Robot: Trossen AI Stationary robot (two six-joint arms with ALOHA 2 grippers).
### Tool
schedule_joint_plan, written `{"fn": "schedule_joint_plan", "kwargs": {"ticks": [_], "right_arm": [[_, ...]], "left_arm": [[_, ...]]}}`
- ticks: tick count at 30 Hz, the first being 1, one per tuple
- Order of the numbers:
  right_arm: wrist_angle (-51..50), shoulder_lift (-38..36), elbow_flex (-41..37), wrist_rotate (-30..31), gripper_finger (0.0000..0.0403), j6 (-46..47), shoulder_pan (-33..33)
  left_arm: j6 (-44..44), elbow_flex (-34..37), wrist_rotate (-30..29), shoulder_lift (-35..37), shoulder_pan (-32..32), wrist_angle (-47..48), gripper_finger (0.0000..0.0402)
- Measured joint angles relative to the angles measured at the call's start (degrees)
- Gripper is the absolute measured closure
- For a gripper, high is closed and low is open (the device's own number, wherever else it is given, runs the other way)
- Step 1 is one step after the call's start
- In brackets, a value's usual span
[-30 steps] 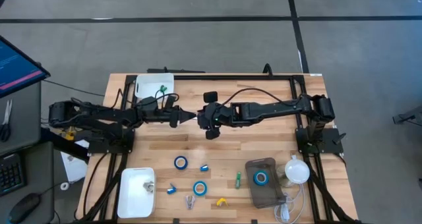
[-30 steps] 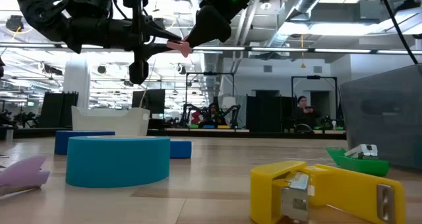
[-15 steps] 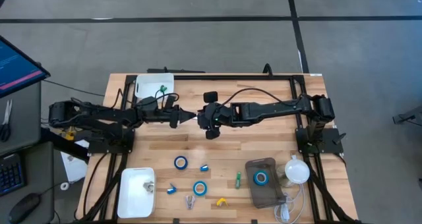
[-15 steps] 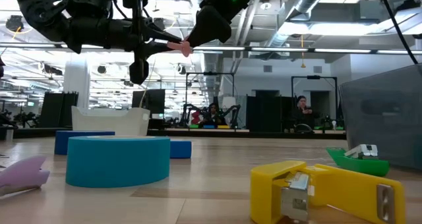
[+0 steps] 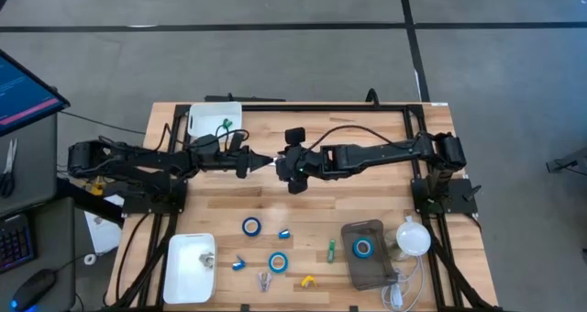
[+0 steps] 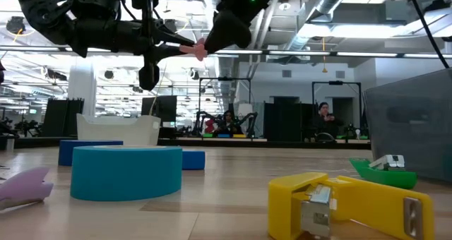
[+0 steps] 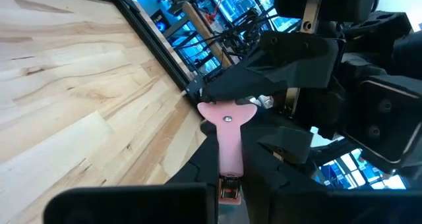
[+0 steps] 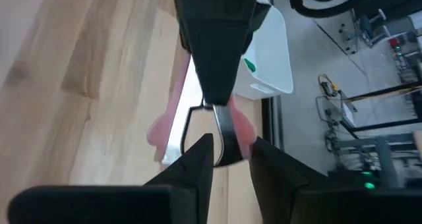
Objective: Pick and place Stapler, Stapler remover, tape
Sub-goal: Put the pink staple remover into the bottom white bin
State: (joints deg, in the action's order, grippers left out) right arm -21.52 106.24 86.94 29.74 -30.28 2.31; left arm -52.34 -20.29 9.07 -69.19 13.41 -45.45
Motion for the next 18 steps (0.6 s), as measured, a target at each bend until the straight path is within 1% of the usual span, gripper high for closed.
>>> {"fn": "schedule_joint_plan", "kwargs": {"ticks": [6,9,11,13,18], "right_arm": [[-4.7,-0.6,0.0,4.5,0.0310,-1.6,0.9],[-8.5,-2.1,-0.1,7.4,0.0310,-0.4,1.4],[-10.3,-3.3,0.1,8.5,0.0310,2.1,1.5],[-14.9,-4.7,-0.1,8.4,0.0310,6.0,1.2],[-24.1,-9.1,0.0,8.3,0.0316,15.1,0.0]], "left_arm": [[1.2,0.1,1.2,0.0,-0.1,-0.1,0.0378],[2.5,0.1,2.1,0.0,-0.1,-0.1,0.0378],[2.6,0.1,3.1,0.1,0.0,-0.1,0.0378],[2.9,0.1,4.7,0.3,0.0,-0.1,0.0378],[7.3,0.3,7.6,2.2,0.0,0.1,0.0386]]}}
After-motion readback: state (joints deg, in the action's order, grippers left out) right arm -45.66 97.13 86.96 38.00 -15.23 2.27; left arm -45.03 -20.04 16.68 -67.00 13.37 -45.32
